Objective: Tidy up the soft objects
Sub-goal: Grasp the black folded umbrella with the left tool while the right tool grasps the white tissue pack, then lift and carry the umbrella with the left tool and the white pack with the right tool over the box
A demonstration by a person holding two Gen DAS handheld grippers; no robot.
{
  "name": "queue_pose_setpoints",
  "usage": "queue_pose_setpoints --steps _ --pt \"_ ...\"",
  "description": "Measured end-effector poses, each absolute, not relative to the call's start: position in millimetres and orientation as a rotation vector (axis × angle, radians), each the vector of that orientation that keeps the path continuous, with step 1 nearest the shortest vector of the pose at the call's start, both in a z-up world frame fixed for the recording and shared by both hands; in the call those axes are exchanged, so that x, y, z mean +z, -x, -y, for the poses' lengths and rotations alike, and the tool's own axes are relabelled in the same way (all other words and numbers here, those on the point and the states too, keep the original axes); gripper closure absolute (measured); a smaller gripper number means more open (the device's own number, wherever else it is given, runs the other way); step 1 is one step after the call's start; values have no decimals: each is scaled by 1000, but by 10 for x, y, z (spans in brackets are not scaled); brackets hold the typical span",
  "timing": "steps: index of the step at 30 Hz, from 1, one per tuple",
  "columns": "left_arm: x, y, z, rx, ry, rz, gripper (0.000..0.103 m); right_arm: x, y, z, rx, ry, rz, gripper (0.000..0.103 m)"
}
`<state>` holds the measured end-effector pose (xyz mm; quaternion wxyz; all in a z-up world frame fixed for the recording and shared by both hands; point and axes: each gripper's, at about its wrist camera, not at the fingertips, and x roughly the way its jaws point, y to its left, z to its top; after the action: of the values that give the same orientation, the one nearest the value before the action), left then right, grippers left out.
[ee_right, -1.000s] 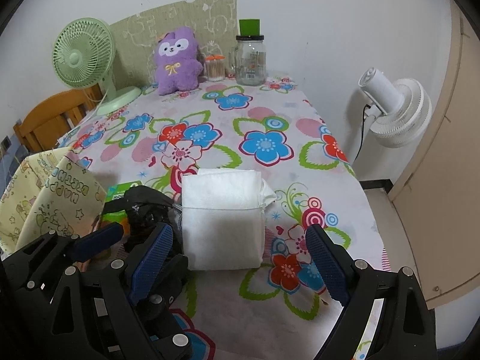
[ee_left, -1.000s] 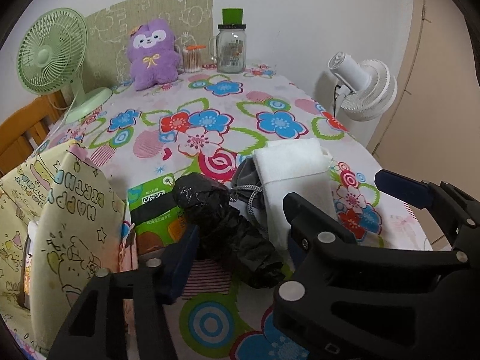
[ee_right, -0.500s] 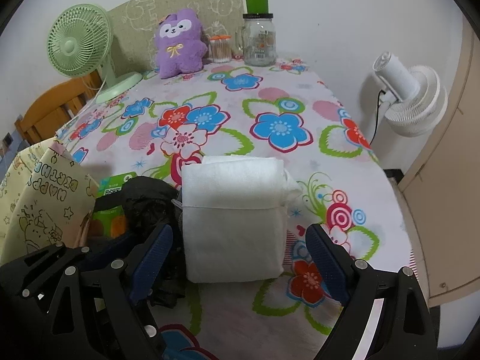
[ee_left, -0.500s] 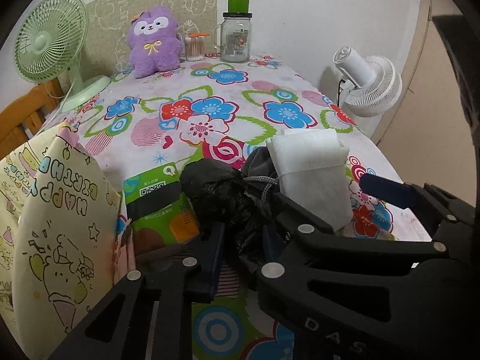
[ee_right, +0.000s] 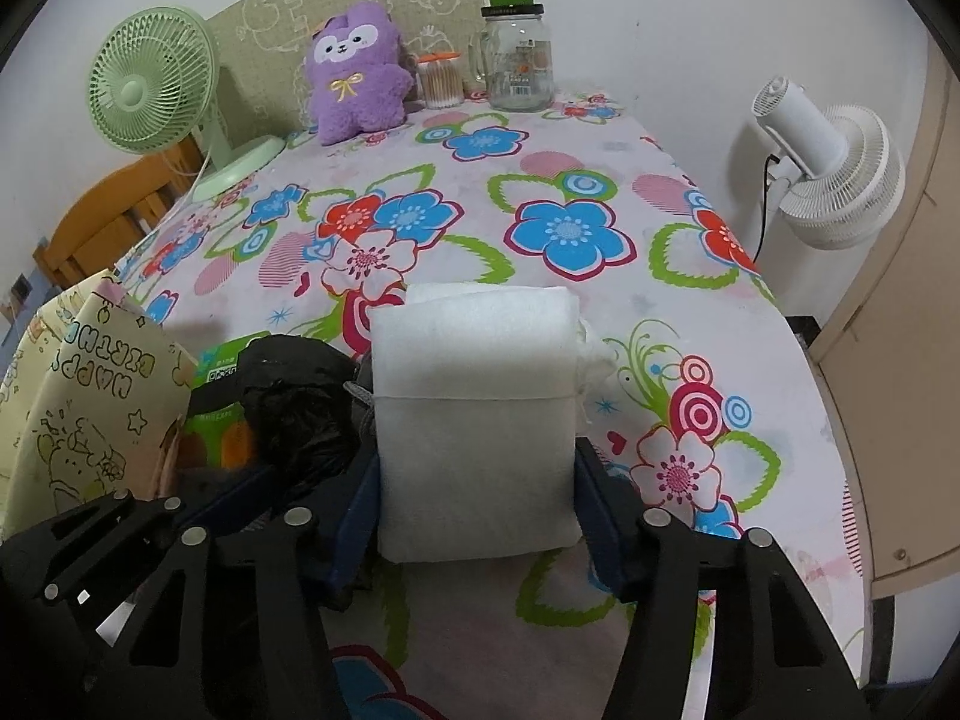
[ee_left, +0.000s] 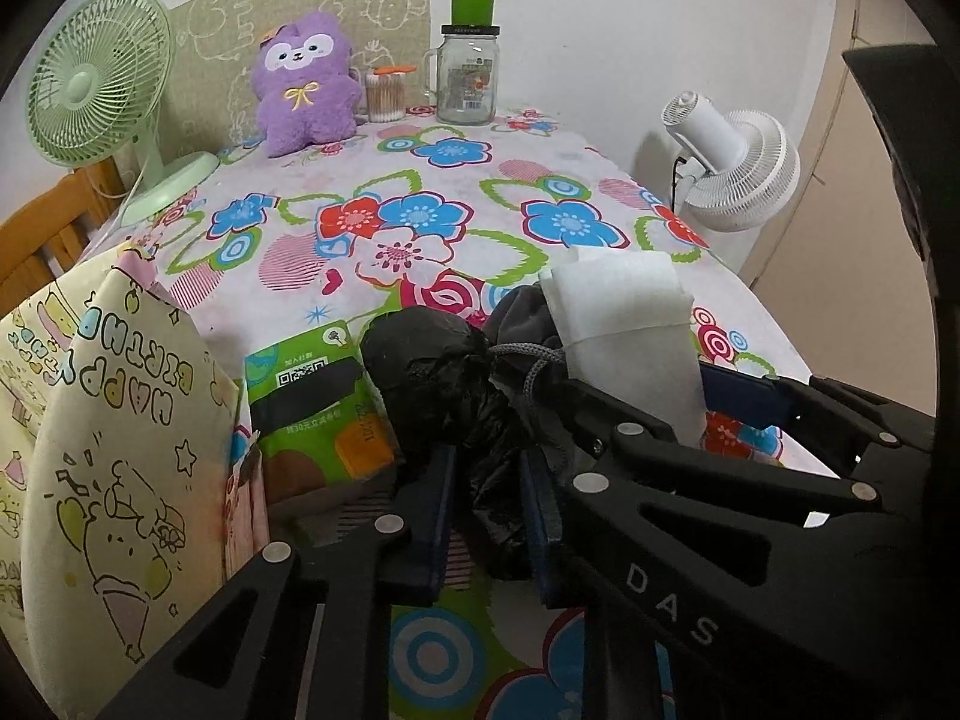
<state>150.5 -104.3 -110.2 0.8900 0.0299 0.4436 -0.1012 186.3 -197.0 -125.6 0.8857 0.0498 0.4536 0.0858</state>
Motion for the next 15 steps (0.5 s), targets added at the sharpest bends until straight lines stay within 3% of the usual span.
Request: queue_pose_setpoints --steps 15 --pt "-944 -1297 1089 -225 -68 -878 86 -1082 -1616 2033 159 -106 -886 47"
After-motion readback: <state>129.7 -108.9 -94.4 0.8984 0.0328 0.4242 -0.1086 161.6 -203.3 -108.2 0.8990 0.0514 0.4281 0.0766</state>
